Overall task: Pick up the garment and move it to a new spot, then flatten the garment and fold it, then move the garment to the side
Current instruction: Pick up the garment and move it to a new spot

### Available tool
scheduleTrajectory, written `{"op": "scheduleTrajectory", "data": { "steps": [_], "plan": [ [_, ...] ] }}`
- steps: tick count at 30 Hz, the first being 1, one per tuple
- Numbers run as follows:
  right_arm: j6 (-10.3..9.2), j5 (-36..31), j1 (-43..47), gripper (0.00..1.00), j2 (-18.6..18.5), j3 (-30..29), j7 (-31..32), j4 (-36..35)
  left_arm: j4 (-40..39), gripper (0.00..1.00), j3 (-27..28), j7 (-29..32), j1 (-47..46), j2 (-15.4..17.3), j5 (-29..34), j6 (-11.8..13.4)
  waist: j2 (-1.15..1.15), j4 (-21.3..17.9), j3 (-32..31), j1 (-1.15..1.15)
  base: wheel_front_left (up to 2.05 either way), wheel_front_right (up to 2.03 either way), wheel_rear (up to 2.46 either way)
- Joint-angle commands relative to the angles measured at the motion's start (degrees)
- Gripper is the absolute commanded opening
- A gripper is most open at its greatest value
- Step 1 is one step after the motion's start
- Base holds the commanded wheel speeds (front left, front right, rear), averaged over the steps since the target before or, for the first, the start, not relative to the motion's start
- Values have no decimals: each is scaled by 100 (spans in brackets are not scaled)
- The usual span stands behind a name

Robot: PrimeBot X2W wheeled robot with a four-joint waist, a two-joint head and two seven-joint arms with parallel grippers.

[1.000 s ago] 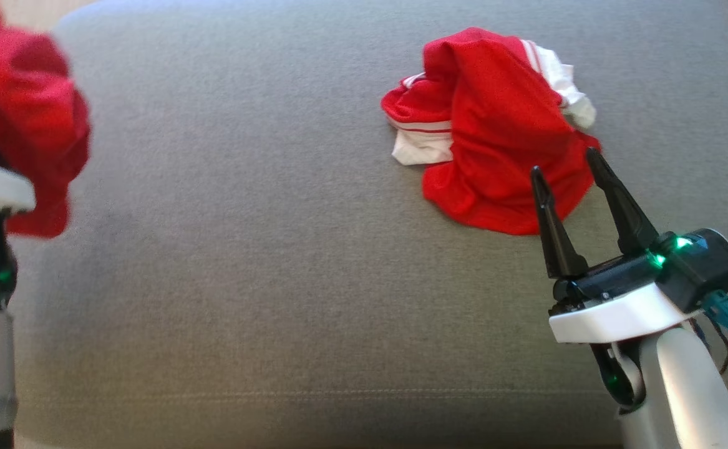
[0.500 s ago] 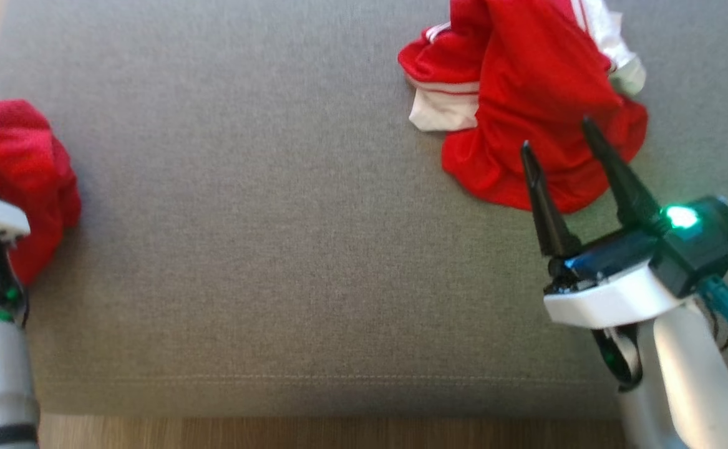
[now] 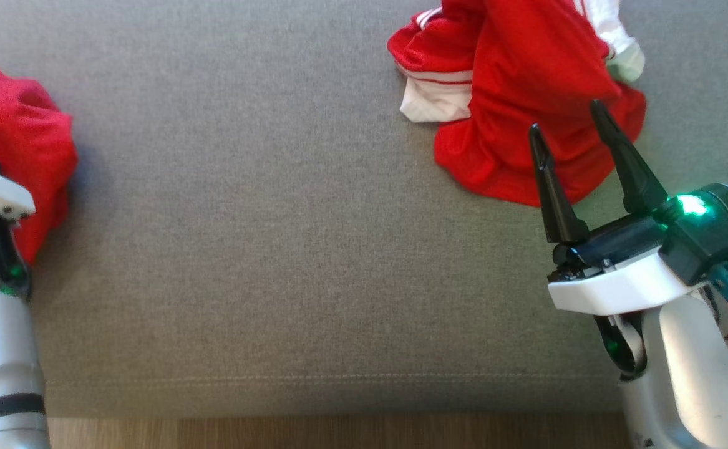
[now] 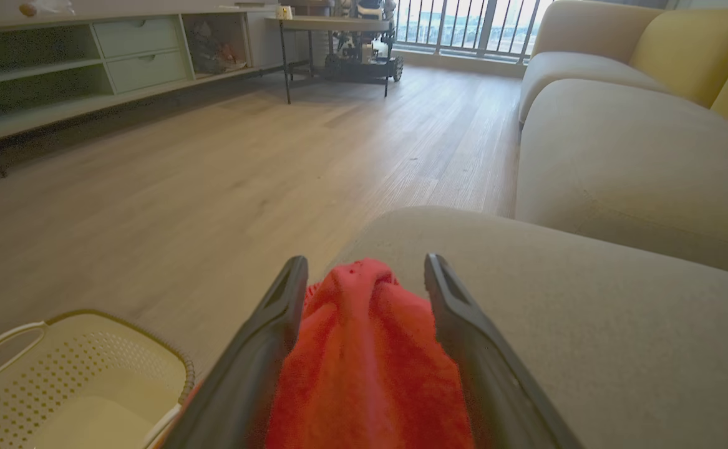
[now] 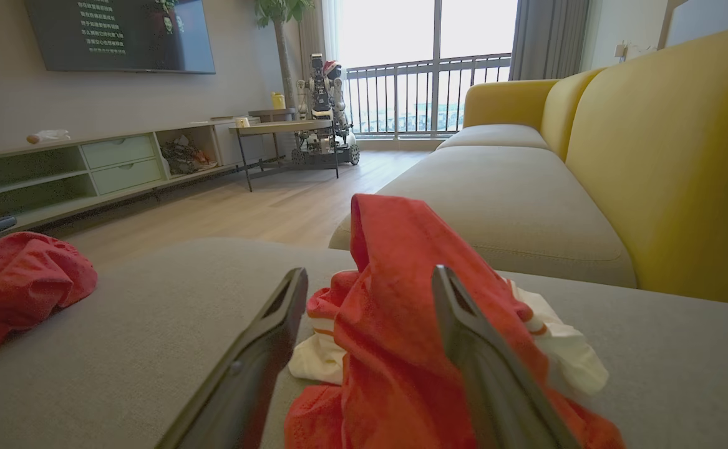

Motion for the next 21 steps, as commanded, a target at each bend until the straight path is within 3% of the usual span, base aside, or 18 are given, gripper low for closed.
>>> {"op": "scheduleTrajectory", "data": {
  "steps": [1,11,21],
  "plan": [
    [-1,80,-95,100,5,135,-36,-158,-423,100,188,-29,-39,256,101,44,0,5,-178,0,0,0,0],
    [-1,459,120,100,5,269,-36,176,-2527,100,-78,-29,1185,-574,278,-373,0,-201,-1046,0,0,0,0],
    [-1,543,421,100,5,374,-36,471,-3560,100,-702,-29,2758,-903,176,-541,0,-619,-1693,0,0,0,0]
  ]
}}
